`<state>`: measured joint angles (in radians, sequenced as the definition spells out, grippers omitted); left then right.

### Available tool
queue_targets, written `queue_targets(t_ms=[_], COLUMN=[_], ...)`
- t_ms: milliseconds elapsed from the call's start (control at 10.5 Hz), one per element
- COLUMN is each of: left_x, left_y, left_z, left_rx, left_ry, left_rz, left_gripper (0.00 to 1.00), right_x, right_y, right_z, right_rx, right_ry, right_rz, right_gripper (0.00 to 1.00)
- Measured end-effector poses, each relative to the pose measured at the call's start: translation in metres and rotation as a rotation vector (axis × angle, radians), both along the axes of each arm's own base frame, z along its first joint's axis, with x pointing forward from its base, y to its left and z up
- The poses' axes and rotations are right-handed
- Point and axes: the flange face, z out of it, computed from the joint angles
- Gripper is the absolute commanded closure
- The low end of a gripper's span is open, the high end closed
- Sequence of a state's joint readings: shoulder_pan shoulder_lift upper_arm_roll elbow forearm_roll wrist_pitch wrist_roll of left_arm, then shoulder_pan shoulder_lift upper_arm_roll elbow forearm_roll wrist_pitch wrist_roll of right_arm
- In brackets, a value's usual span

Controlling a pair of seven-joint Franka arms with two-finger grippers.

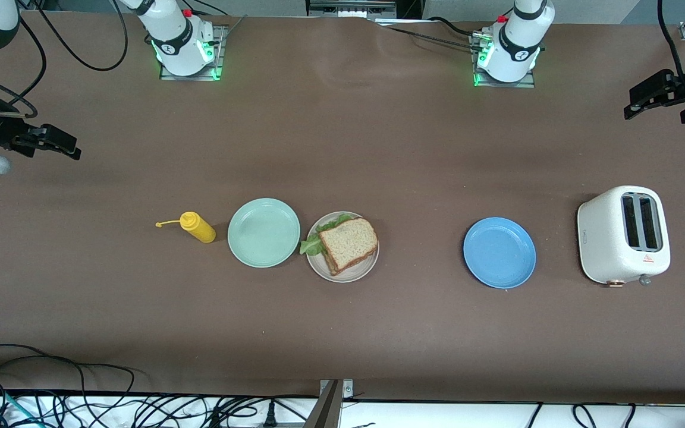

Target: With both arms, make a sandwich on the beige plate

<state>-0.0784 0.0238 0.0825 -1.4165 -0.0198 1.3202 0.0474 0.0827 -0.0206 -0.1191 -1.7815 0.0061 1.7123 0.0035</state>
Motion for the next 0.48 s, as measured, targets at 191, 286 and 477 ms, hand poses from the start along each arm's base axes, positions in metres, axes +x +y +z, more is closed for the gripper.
queue_targets(t_ms=[191, 286, 477], left_x=[0.003, 0.006, 0.012], left_y=[0.000, 0.000, 0.000], left_z=[-0.006, -0.011, -0.021], left_rx=[0.001, 0.001, 0.003], left_ry=[0.012, 0.020, 0.039], left_rz=[0.000, 0.001, 0.002], left_gripper=[0.00, 0.00, 0.00], right_x=[0.000, 0.000, 0.000], right_y=[0.011, 0.011, 0.011], right_z=[0.002, 0.004, 0.010], right_rx=[-0.003, -0.004, -0.006], right_ry=[-0.002, -0.005, -0.015], right_rz=[0.019, 0.021, 0.021], right_gripper=[0.00, 0.00, 0.00])
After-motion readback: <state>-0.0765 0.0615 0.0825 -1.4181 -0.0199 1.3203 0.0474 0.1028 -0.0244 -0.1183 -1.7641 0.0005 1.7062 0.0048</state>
